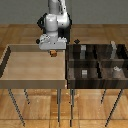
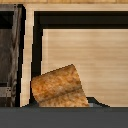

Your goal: Place the loaf of bread into the appropriate compartment.

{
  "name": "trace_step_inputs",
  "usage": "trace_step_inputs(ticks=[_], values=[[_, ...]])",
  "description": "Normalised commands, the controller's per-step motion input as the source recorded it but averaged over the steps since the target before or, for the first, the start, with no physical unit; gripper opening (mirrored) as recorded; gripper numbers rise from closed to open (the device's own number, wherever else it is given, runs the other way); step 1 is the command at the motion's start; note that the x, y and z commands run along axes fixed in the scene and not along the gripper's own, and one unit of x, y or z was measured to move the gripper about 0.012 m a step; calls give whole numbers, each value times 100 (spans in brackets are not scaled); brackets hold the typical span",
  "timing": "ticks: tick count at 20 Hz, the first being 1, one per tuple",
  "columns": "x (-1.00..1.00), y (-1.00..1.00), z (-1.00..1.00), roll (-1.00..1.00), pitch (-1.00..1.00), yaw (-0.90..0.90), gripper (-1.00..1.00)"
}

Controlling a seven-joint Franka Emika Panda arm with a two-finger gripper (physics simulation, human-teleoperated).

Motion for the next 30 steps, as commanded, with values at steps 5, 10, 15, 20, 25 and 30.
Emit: trace_step_inputs(ticks=[5, 10, 15, 20, 25, 30], values=[[0, 100, 0, 0, 0, 0, -100], [0, 100, 0, 0, 0, 0, -100], [3, 100, 0, 0, 0, 0, -100], [60, 0, 0, 0, 0, 0, -100], [60, 0, 0, 0, 0, 0, 100], [0, 0, 0, 0, 0, 0, 100]])
